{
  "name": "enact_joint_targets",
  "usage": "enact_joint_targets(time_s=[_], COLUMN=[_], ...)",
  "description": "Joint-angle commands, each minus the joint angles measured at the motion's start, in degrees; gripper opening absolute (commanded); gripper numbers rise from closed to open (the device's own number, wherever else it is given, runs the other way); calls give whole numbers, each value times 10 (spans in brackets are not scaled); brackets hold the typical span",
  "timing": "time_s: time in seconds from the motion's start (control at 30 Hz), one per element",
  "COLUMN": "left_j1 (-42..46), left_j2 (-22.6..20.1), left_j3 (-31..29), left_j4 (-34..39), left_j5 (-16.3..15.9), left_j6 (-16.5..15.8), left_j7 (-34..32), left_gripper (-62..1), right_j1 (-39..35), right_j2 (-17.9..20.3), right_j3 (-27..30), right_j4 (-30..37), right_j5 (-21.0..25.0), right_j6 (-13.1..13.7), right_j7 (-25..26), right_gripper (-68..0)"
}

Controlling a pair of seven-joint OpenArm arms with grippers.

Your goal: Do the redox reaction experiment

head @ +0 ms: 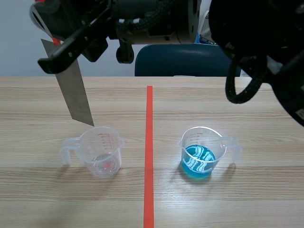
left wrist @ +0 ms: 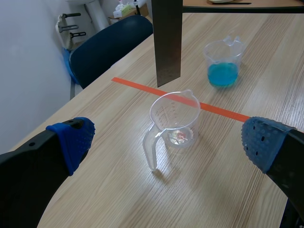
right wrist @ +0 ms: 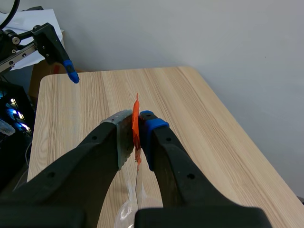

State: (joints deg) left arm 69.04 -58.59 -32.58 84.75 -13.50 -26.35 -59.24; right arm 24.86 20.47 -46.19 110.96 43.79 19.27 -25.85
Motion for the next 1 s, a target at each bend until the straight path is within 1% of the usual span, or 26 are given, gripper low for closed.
enact_joint_targets(time_s=[0.0, 0.27, 0.47, 0.63, 0.8, 0.97], left_j1=[-3, -3, -3, -3, -3, -3], left_j2=[1, 2, 2, 2, 2, 2], left_j3=[-6, -6, -6, -6, -6, -6], left_j4=[4, 4, 4, 4, 4, 4], left_j5=[-8, -8, -8, -8, -8, -7], left_j6=[1, 1, 1, 1, 1, 1], left_j7=[-12, -11, -10, -10, -9, -9], left_gripper=[14, 14, 14, 14, 14, 14], right_j1=[9, 9, 8, 5, 5, -21], right_j2=[-2, -1, 10, 45, 94, 143], right_j3=[4, 6, 6, 7, 15, 45], right_j4=[0, 0, 1, 28, 51, 63], right_j5=[4, 4, 5, 8, 33, 43], right_j6=[0, 0, 0, 0, 0, 1], right_j7=[6, 5, 3, 11, 29, 52], right_gripper=[-667, -667, -667, -667, -667, -667])
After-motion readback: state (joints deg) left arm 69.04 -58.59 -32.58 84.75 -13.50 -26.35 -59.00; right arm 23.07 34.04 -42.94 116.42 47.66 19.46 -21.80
